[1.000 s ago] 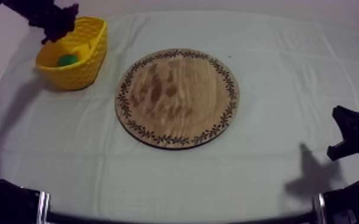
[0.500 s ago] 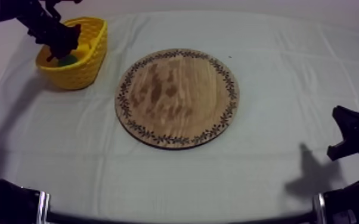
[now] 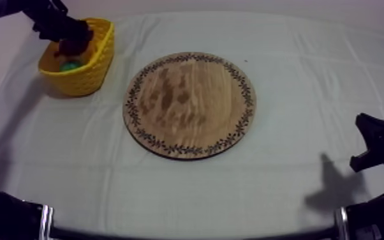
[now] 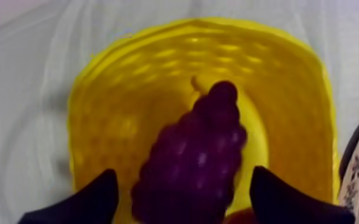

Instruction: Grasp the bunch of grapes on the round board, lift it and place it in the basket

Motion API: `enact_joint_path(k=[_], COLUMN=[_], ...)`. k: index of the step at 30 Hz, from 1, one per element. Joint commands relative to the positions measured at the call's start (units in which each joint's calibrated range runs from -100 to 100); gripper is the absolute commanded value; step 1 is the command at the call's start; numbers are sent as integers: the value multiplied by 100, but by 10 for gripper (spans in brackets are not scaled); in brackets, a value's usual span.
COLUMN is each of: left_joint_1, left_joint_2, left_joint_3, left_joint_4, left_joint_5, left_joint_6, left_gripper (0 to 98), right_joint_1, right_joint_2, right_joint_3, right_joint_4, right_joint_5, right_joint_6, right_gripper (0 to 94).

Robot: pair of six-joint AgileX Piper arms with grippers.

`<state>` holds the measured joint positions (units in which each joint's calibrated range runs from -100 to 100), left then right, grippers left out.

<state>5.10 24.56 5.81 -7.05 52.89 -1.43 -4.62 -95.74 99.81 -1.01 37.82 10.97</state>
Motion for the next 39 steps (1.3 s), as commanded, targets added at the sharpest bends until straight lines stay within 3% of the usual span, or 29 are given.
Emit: enact_joint_path(k=[1, 7, 13, 20, 25, 27, 33, 39], left_joint_1=[12, 62, 62, -27, -125, -183, -428, -736], left_joint_2=[6, -26, -258, -829, -1480, -1801, -3034, -4744], left_joint_3=[-117, -240, -130, 175, 463, 648, 1423, 2872], left_joint_4=[-9, -26, -38, 9, 163, 256, 498, 822], left_joint_5=[60, 97, -240, -679, -796, -811, -927, -1539], left_joint_6=[10, 76, 229, 286, 115, -6, -193, -460], left_gripper=[928, 942, 829, 446, 131, 65, 8, 1], right_joint_1=[3, 3, 3, 3, 3, 3, 3, 3], right_joint_2=[-1, -1, -1, -1, -1, -1, -1, -1], right_joint_3=[-3, -3, -3, -3, -3, -3, -3, -3], right_joint_4=[1, 1, 1, 1, 1, 1, 1, 1], right_joint_5=[0, 0, 0, 0, 0, 0, 0, 0], right_joint_6=[-1, -1, -1, -1, -1, -1, -1, -1], right_gripper=[4, 4, 4, 4, 4, 4, 4, 4])
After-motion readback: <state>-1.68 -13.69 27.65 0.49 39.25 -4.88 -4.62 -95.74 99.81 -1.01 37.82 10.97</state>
